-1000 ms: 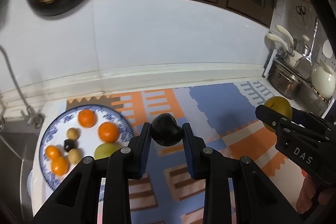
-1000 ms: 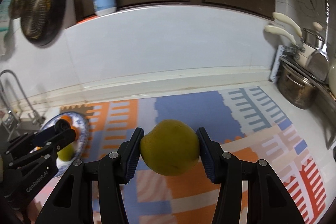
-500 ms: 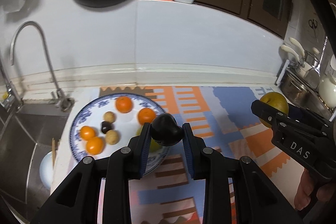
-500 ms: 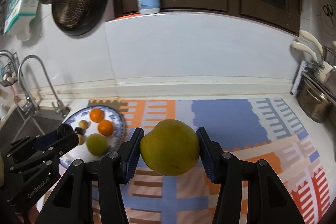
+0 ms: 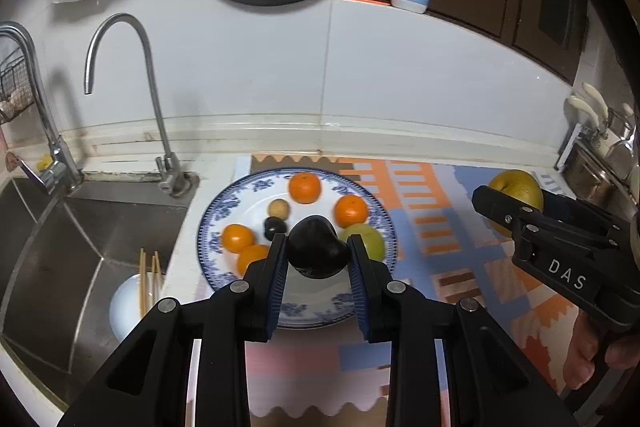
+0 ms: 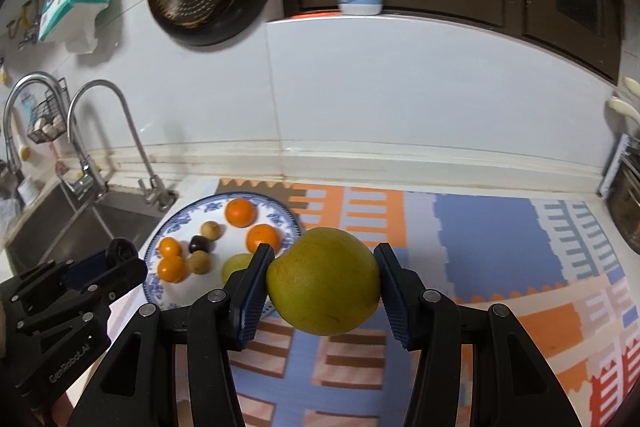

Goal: Organize fruits
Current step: 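Carry the plum and lemon over the plate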

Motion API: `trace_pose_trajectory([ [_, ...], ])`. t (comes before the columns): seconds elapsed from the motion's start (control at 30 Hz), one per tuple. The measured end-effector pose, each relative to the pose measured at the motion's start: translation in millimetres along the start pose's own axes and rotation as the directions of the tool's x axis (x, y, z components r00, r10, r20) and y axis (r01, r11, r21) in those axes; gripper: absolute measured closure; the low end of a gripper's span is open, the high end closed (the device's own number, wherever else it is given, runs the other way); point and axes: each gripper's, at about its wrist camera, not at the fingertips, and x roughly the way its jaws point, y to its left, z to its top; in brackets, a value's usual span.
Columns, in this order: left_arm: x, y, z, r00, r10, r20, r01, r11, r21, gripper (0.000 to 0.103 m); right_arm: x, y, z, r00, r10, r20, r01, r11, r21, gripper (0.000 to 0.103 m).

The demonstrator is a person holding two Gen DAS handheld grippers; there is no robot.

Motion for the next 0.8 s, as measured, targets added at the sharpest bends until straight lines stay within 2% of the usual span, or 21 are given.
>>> trace_pose_trajectory([
  [0.27, 11.7, 20.0, 3.3, 0.999, 0.031, -0.019, -0.031, 0.999, 0.013, 0.074, 27.5, 25.4, 6.1, 0.997, 0.073, -0.035, -0.074, 0.997, -0.036, 0.051],
  [0.5, 29.4, 34.7, 11.7, 0.999, 0.024, -0.031, -0.023, 0.999, 0.040, 0.074, 53.1, 47.8, 11.8, 0.989, 0.134, -0.067, -0.139, 0.987, -0.079, 0.051],
  [0.8, 77.9, 57.4, 27.0, 0.996, 0.002, -0.086, 0.005, 0.997, 0.081, 0.074, 89.0, 69.2, 20.1, 0.974, 0.199, -0.104, -0.211, 0.970, -0.120, 0.051],
])
